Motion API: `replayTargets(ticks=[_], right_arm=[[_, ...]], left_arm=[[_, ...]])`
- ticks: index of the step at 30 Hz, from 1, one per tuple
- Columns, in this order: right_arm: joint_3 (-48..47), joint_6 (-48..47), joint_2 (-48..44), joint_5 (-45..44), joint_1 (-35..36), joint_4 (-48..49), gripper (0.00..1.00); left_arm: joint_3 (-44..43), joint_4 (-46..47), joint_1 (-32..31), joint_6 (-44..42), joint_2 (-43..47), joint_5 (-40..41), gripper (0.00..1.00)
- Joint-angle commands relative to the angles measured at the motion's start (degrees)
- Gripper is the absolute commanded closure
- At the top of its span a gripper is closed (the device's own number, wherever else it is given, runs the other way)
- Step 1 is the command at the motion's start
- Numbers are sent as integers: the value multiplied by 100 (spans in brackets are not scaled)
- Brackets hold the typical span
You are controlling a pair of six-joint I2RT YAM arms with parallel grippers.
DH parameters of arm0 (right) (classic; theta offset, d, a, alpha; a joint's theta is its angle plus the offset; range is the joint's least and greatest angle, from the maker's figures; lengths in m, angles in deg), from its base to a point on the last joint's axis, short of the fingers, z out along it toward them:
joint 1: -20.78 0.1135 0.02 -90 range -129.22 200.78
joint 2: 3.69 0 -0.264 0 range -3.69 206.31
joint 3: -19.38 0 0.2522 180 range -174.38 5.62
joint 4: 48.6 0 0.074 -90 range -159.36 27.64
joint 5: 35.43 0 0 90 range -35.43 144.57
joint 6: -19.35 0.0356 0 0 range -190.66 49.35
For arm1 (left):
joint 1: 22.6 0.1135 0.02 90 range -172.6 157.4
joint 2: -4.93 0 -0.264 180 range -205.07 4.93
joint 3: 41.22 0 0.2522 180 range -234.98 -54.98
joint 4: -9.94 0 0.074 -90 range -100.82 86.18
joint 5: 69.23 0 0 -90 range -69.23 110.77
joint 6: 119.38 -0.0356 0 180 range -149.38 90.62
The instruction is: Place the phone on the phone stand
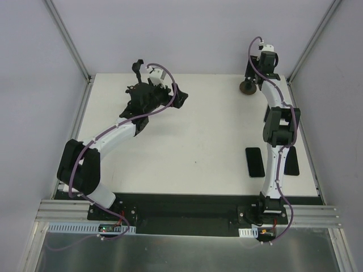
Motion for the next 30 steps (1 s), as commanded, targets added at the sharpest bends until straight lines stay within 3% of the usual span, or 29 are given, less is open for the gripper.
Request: replayTargets(ticks=[1,15,17,21,23,24,30], right_arm=[[-607,-197,71,179,-170,36,99],[-1610,-487,924,346,-205,62,99],[-1636,-575,959,355,-197,71,96],[-1689,-593,1021,293,-196,62,30],[-1689,-584,977,223,-196,27,15],[-1680,-575,942,223,-188,-8,1],[-1417,-286,302,-32,-188,-289,4]], left_arm=[[-140,359,-68,-166,-98,-263,6],[-272,280,-191,-386,-301,-438,6],[-307,236,-199,-430,-327,-456,6],[-316,227,-191,-412,-336,-473,5],[-333,227,-191,-404,-354,-543,6],[-342,227,-199,-395,-354,-561,6],[-263,210,-191,-439,-204,-623,6]])
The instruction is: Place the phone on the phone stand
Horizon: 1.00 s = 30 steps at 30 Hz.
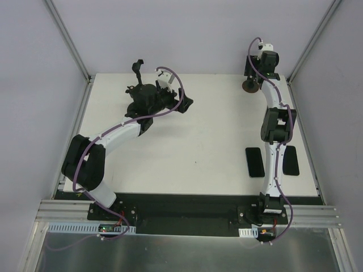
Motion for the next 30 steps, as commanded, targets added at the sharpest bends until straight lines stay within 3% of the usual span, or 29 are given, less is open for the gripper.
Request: replayTargets(ticks=[1,9,15,19,23,30], right_arm=[[117,270,-877,-414,13,-73,4],[2603,613,-2811,-1197,-4,50,4],[3546,824,-3541,-1514,-162,-668,4],[3319,1148,-3367,-1226,-417,-1942,4],[2276,1658,-2718,-575,-768,-3496,4],[1218,1440,-1794,-47,-901,-4678,4]], left_arm=[[-173,205,-18,-183,200,-245,5],[-383,-452,26,-753,262,-789,2],[-779,-1280,44,-1202,86,-1641,1],[-806,-1438,52,-1396,60,-2213,1],[-876,-1605,52,-1493,-45,-2083,1],[-1254,-1983,44,-1475,-353,-2090,1]])
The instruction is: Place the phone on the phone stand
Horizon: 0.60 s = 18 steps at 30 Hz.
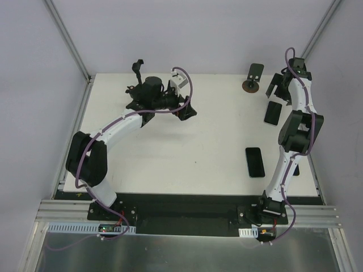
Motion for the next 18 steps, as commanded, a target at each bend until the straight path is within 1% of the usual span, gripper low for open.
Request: replayTargets(ticks=[1,7,12,18], right_arm=[[-559,-110,334,412,37,-1216,4],[-340,-269,606,176,28,-1164,4],[-445,-321,835,-62,11,-1155,4],[-524,-515,1125,43,-60,-1182,4]], left_arm=[[-367,-199,41,-188,-150,-383,1],[-490,-314,41,-258,-273,-726,1],[-578,-428,33,-311,-352,-797,1],[-631,-463,33,-346,-423,-841,1]])
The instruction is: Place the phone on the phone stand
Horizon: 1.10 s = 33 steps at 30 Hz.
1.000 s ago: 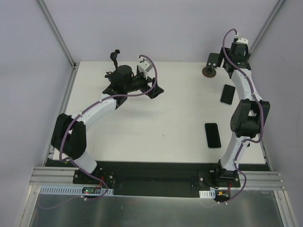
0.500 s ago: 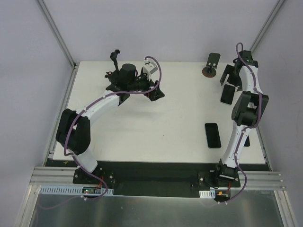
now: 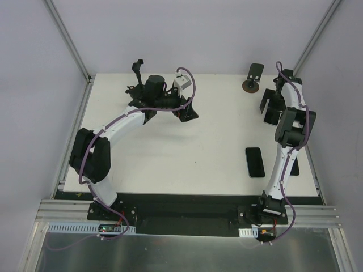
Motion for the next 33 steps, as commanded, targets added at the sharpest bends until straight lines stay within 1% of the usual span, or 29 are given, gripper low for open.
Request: replayTargets(ticks=[1,9,15,16,20,24,27,28,30,31,33], right_arm=[[-240,-216,163,-35,-86,-248,4],[-266,-312,304,-88,-148,-222,3],[-512,-374,497,219,-200,-222,1],[-565,-391,541,246,-209,-213,4],[-776,-365,682,579,-253,-196,8],[-943,-243,796,606,-288,-178,10],[-1005,-233,849,624,-279,-187,19],[-996,-233,832,615,-279,-187,26],[-935,-242,797,615,-279,-178,32],[-908,-251,779,615,-279,-134,40],[-751,-260,674,746,-279,-47,49]], left_arm=[[-244,-35,41,-173,-80,-268,1],[-261,-44,33,-191,-88,-330,1],[-244,-44,33,-209,-80,-374,1],[-244,-44,33,-217,-80,-383,1],[-244,-44,33,-235,-80,-383,1],[-244,-44,33,-235,-97,-409,1],[-244,-44,41,-253,-97,-409,1],[-244,-44,41,-253,-97,-418,1],[-244,-44,33,-253,-97,-444,1],[-252,-44,33,-244,-106,-453,1],[-261,-44,33,-244,-115,-471,1]])
